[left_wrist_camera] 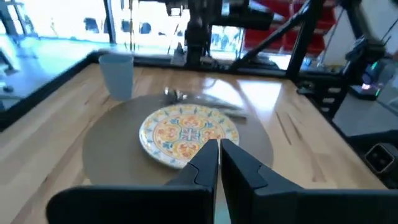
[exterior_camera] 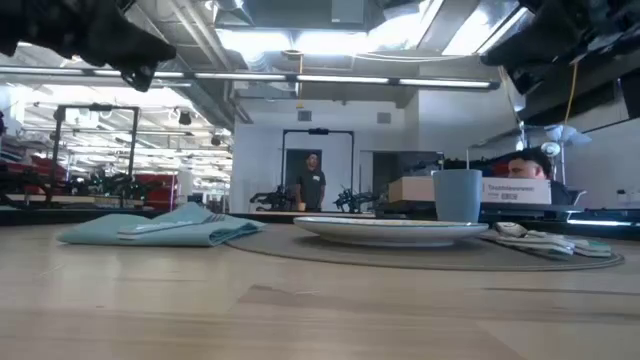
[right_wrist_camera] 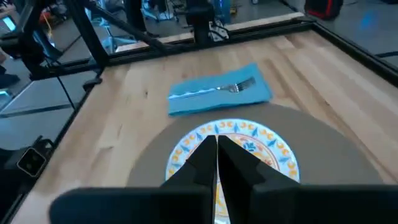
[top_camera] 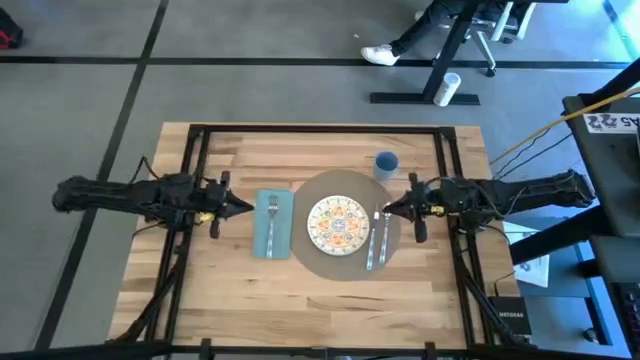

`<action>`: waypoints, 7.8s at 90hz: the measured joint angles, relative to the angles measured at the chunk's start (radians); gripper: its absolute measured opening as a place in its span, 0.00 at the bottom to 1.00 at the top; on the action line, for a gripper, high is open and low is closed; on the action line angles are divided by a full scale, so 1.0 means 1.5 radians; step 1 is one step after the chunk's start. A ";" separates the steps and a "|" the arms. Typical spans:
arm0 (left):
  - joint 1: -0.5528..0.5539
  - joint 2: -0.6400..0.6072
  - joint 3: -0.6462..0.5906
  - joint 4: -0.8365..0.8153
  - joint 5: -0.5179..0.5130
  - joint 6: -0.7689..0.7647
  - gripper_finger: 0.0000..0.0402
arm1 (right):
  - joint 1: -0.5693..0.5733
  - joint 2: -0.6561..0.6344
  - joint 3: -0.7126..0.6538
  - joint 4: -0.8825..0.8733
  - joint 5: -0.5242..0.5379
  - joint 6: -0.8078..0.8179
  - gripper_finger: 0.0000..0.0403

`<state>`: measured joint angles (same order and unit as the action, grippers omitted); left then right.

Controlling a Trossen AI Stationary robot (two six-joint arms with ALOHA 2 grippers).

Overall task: Set table place
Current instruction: Return to Home Position

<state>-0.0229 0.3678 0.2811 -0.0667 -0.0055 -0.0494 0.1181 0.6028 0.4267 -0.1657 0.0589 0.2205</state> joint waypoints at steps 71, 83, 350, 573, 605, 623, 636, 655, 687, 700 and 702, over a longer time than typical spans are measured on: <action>0.139 -0.213 -0.145 0.036 0.121 -0.002 0.00 | -0.001 -0.110 -0.279 0.347 0.012 -0.008 0.00; 0.140 -0.229 -0.153 0.031 0.124 0.003 0.00 | -0.002 -0.142 -0.279 0.318 0.013 -0.011 0.00; 0.037 -0.242 -0.181 0.054 -0.012 0.051 0.00 | -0.162 -0.378 -0.280 0.117 -0.044 -0.118 0.00; 0.038 -0.238 -0.181 0.051 -0.011 0.070 0.00 | -0.162 -0.377 -0.280 0.116 -0.034 -0.151 0.00; 0.038 -0.238 -0.181 0.051 -0.011 0.070 0.00 | -0.162 -0.377 -0.280 0.115 -0.034 -0.151 0.00; 0.038 -0.238 -0.181 0.051 -0.011 0.071 0.00 | -0.162 -0.377 -0.280 0.116 -0.034 -0.151 0.00; 0.038 -0.238 -0.181 0.051 -0.011 0.069 0.00 | -0.162 -0.377 -0.280 0.116 -0.034 -0.151 0.00; 0.038 -0.238 -0.181 0.051 -0.011 0.068 0.00 | -0.162 -0.377 -0.280 0.116 -0.034 -0.151 0.00; 0.038 -0.238 -0.181 0.051 -0.011 0.068 0.00 | -0.162 -0.377 -0.280 0.115 -0.034 -0.151 0.00; 0.038 -0.238 -0.181 0.051 -0.011 0.068 0.00 | -0.162 -0.377 -0.280 0.116 -0.034 -0.151 0.00; 0.038 -0.238 -0.181 0.051 -0.011 0.068 0.00 | -0.162 -0.377 -0.280 0.115 -0.034 -0.151 0.00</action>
<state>0.0334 0.0109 0.0090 0.0097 -0.0226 0.0521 -0.1249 0.0376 0.0074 0.0075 0.0074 -0.0059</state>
